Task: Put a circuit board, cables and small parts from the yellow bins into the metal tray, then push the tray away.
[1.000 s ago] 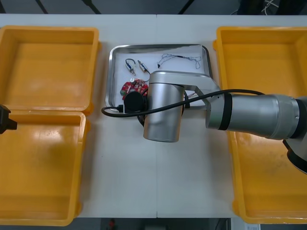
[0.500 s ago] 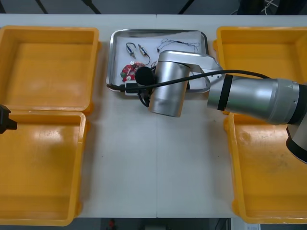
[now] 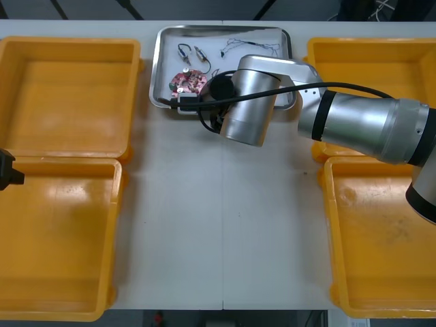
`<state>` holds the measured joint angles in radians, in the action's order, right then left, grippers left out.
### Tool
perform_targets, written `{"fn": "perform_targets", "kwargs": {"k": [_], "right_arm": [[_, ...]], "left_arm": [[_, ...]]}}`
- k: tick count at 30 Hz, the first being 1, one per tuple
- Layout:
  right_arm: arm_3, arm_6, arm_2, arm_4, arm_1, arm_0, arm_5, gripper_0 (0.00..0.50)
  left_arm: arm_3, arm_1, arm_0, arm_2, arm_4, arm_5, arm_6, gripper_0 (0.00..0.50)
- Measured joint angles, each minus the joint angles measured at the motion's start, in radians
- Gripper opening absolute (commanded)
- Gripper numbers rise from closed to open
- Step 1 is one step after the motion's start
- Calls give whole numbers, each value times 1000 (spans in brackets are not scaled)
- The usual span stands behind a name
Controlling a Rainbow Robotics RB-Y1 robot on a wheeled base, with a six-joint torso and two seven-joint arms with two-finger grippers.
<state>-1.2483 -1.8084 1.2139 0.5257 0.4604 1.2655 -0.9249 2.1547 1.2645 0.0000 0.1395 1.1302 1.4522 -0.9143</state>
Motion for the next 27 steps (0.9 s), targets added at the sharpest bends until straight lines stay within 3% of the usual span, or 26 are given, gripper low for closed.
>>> {"fn": "perform_targets", "kwargs": {"k": [19, 21, 23, 24, 26, 27], "right_arm": [[95, -4, 0, -1, 1, 6, 165, 0], [95, -5, 0, -1, 2, 6, 174, 86], [95, -5, 0, -1, 5, 6, 186, 138], [95, -5, 0, -1, 6, 6, 188, 234], [94, -5, 0, -1, 9, 6, 189, 317], [93, -6, 0, -1, 10, 6, 189, 438]], "left_arm": [[0, 0, 0, 0, 0, 0, 0, 500], [0, 0, 0, 0, 0, 0, 0, 500], [0, 0, 0, 0, 0, 0, 0, 500], [0, 0, 0, 0, 0, 0, 0, 500], [0, 0, 0, 0, 0, 0, 0, 500], [0, 0, 0, 0, 0, 0, 0, 500]]}}
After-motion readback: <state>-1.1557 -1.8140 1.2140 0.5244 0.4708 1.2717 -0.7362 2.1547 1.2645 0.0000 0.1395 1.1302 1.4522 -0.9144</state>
